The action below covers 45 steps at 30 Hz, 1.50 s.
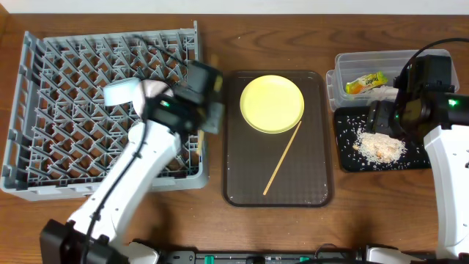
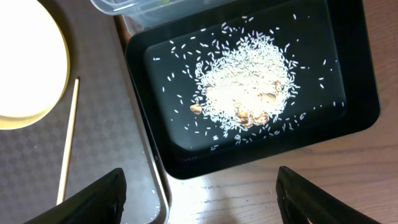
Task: Sort waste into correct bins and load items into the dishwasher rack
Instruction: 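Close the left gripper on the wooden chopsticks and lift them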
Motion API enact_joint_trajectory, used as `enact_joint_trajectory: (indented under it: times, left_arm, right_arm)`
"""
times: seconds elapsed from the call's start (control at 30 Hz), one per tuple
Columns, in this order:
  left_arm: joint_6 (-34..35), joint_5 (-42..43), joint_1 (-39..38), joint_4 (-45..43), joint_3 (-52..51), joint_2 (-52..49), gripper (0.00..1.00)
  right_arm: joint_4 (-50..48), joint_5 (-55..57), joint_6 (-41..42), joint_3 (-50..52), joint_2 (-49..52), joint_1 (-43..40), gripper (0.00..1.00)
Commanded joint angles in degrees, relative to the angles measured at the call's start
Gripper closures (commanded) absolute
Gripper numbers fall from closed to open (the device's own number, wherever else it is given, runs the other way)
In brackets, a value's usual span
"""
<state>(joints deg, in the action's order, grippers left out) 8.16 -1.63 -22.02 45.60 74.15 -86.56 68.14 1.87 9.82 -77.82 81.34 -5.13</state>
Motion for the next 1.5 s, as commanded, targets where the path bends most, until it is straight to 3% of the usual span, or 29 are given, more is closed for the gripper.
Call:
enact_joint_trajectory:
  times: [0.0, 0.23, 0.27, 0.3, 0.5, 0.67, 0.9, 1.2, 1.47]
  left_arm:
    - [1.79, 1.81, 4.26, -1.31, -0.55, -4.13, 0.94]
    - [1.77, 1.84, 6.86, -1.29, -0.55, -12.46, 0.91]
    - [1.73, 1.84, 6.84, -1.31, -0.52, -13.18, 0.83]
    - [1.73, 1.84, 6.84, -1.31, -0.52, -13.40, 0.67]
    - [1.31, 2.84, 6.78, -0.46, -0.13, -10.21, 0.55]
    - [1.29, 12.37, 3.32, -0.96, -0.13, -5.05, 0.53]
    - [0.46, 12.57, -8.70, -4.39, -0.70, -5.97, 0.54]
    - [0.50, 12.57, -22.29, -9.16, -0.85, -15.91, 0.53]
    - [0.48, 9.49, -28.26, -13.09, -0.85, -25.07, 0.54]
  right_arm:
    - [0.02, -0.66, -0.90, -0.17, -0.11, -0.85, 0.25]
    - [0.48, -0.87, -0.92, -0.17, -0.11, -0.85, 0.25]
    - [0.48, -0.85, -0.94, -0.17, -0.11, -0.85, 0.25]
    - [0.46, -0.85, -0.94, -0.17, -0.11, -0.85, 0.25]
    - [0.42, -0.85, -1.38, -0.17, -0.11, -0.85, 0.25]
    - [0.22, -0.85, -1.36, -0.17, -0.11, -0.85, 0.25]
    - [0.13, -0.87, -1.33, -0.17, -0.11, -0.85, 0.25]
    - [0.44, -0.87, -1.33, -0.17, -0.11, -0.85, 0.25]
    - [0.46, -0.87, -1.33, -0.17, -0.11, -0.85, 0.25]
